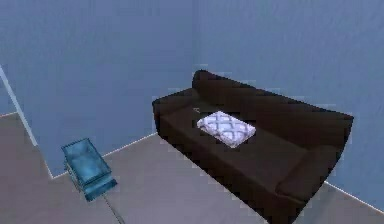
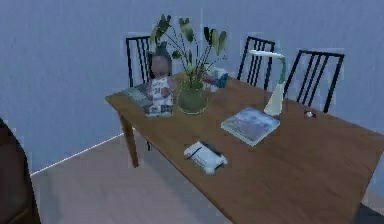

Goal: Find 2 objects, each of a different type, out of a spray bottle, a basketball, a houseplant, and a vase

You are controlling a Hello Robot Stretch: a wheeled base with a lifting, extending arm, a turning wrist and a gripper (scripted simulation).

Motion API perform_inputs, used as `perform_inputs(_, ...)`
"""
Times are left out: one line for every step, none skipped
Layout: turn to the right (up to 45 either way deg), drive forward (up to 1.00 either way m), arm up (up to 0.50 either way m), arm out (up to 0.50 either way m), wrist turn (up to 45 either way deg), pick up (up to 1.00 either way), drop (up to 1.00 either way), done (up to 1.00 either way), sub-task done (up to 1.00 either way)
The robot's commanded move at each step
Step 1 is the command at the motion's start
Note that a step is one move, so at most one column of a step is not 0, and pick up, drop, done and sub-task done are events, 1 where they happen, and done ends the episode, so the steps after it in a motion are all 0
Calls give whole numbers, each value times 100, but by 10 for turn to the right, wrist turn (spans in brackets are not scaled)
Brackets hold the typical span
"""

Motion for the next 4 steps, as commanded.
perform_inputs(-450,0,0,0,0,0,0,0,0)
perform_inputs(-210,0,0,0,0,0,0,0,0)
perform_inputs(0,100,0,0,0,0,0,0,0)
perform_inputs(0,65,0,0,0,0,0,0,0)
